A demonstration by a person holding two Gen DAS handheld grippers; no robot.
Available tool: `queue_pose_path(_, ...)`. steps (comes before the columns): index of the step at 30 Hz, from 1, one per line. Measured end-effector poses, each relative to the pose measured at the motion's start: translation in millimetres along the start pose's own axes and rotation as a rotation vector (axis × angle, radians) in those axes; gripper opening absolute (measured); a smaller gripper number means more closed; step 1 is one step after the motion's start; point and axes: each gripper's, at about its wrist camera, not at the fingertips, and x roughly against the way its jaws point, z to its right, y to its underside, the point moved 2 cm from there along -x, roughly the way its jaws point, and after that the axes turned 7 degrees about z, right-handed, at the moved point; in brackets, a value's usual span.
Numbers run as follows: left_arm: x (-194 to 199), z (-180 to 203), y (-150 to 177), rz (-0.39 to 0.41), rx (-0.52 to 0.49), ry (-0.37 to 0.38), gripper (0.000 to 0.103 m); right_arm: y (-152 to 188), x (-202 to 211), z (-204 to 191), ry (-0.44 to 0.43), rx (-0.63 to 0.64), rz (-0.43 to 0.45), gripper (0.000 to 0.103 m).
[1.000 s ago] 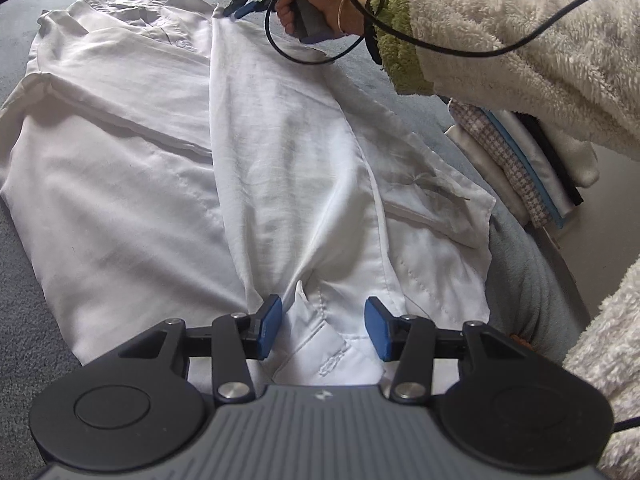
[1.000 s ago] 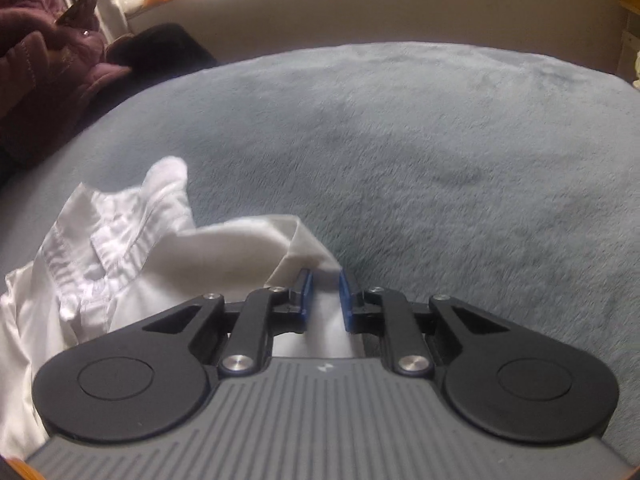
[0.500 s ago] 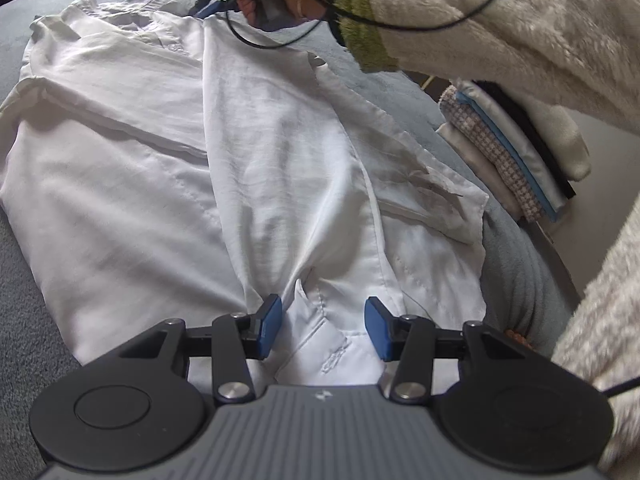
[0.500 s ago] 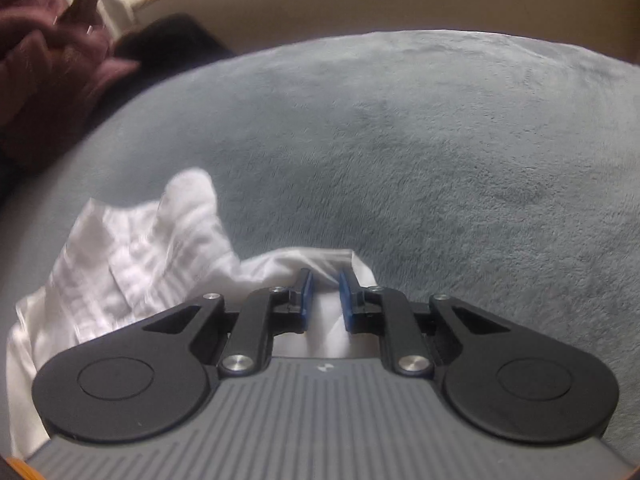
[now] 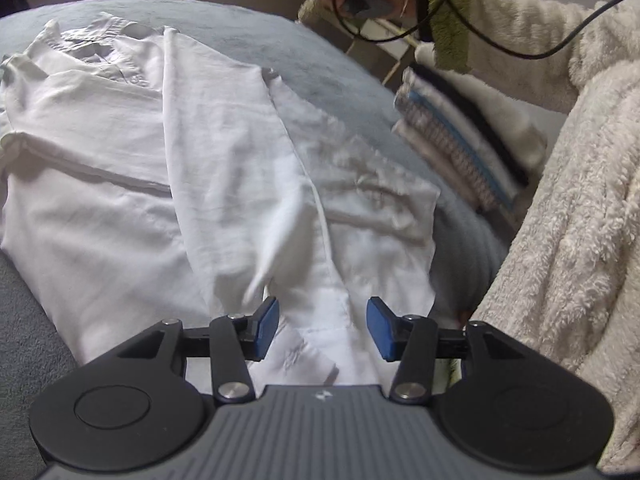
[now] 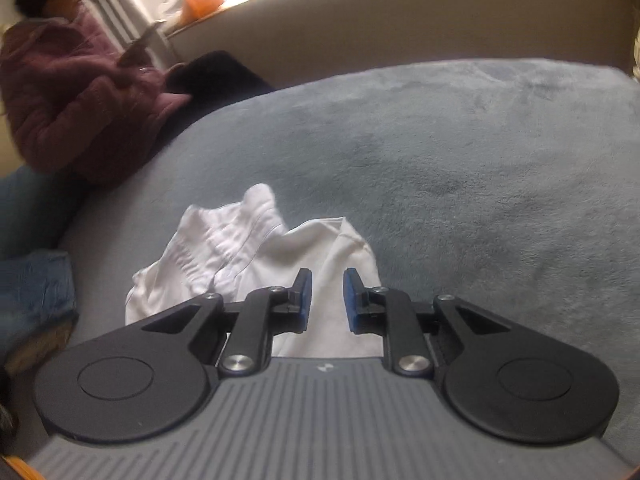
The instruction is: Fold clothes
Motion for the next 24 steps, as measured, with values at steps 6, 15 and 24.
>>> queue_pose_path(6, -8.5, 32.4, -6.2, -0.144, -0.181, -0.101, 0.05, 68.3, 74.6, -19.6, -0.134, 0.056, 0.068, 0.017)
queue_pose_path(15, -30.3, 60.3, -11.3, -0.162, -0.059, -0.171, 0.05, 200.3, 121.1, -44.9, -0.189, 0.251, -0.074, 0.017)
queue_pose_path(24, -34.3, 59.9, 18.6, -0.195, -0.003, -0.293, 0.05, 265.2, 85.6, -58.2, -0.134, 0.301, -0.114, 0.017)
